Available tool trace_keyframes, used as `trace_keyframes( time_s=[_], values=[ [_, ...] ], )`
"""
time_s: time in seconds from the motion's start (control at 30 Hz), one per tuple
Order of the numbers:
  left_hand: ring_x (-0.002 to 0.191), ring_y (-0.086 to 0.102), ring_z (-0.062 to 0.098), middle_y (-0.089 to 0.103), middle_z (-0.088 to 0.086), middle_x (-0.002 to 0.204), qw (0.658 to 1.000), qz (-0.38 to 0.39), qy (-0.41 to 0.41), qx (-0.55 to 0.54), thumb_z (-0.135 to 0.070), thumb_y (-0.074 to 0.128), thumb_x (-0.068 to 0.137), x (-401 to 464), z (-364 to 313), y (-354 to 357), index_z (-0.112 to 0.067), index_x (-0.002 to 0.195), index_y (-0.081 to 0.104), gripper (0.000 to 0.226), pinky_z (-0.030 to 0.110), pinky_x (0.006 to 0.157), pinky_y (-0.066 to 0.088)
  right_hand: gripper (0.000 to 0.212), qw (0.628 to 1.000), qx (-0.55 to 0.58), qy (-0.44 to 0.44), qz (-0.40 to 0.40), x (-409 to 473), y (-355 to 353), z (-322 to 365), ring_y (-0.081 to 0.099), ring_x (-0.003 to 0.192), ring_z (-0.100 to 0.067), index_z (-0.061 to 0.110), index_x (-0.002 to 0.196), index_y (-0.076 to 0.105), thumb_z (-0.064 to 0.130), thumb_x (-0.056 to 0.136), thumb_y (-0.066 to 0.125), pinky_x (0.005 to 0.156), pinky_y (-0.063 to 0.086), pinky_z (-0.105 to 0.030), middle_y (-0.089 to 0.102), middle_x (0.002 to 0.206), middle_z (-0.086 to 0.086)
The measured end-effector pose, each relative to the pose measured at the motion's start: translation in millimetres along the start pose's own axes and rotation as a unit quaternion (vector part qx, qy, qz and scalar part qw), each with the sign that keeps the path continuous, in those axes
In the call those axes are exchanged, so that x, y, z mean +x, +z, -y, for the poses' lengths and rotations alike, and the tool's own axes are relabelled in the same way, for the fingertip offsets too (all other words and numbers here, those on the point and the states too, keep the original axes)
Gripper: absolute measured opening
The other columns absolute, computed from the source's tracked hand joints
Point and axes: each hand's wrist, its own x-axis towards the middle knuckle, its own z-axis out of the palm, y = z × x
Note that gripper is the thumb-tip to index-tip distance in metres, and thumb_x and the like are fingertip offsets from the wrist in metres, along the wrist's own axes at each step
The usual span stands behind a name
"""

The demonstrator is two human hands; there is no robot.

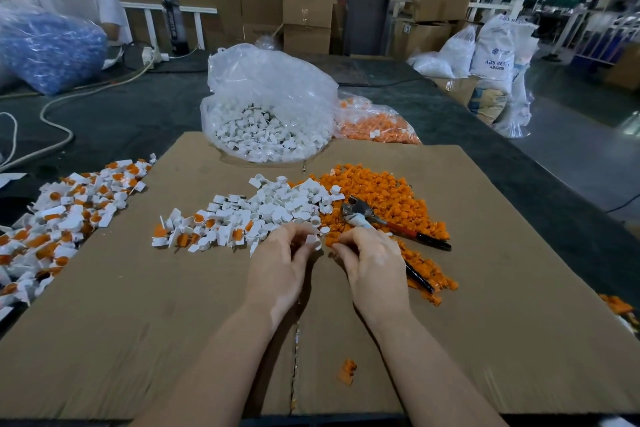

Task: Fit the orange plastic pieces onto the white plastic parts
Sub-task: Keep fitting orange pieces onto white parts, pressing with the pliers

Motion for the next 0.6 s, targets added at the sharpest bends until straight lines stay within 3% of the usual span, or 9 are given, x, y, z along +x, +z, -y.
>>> trace_keyframes(
  time_s=[0.13,0.4,0.6],
  values=[
    [0.074,0.051,-0.007,0.056,-0.019,0.077,1.000,0.009,-0.014,-0.021,-0.018,0.058,0.090,-0.8,-1.3,-0.7,-0.032,0.087,0.053,0.016,-0.001,0.062,0.035,0.010,1.000,-0.006,-0.011,0.015,-0.1,-0.5,0.9,0.058,0.076,-0.021,0.009,0.076,0.065,0.016,0.081,0.071,0.073,0.038,-0.033,0.064,0.074,-0.002],
    [0.068,0.055,-0.005,0.062,-0.008,0.073,0.997,0.031,-0.035,-0.058,-0.014,0.062,0.087,-2.0,-0.1,-1.7,-0.036,0.077,0.053,0.026,0.003,0.059,0.036,0.015,0.999,-0.018,-0.022,0.032,0.2,0.7,1.7,0.056,0.068,-0.023,0.011,0.069,0.060,0.012,0.078,0.072,0.069,0.036,-0.033,0.061,0.066,0.000],
    [0.072,0.059,0.009,0.066,-0.001,0.075,0.997,0.046,-0.028,-0.054,-0.014,0.063,0.086,-2.7,-2.1,-2.3,-0.029,0.077,0.058,0.018,0.009,0.058,0.039,0.022,0.998,-0.012,-0.034,0.048,-0.5,1.3,1.5,0.052,0.064,-0.024,0.010,0.064,0.054,0.009,0.076,0.072,0.067,0.039,-0.036,0.055,0.062,-0.003]
  ],
)
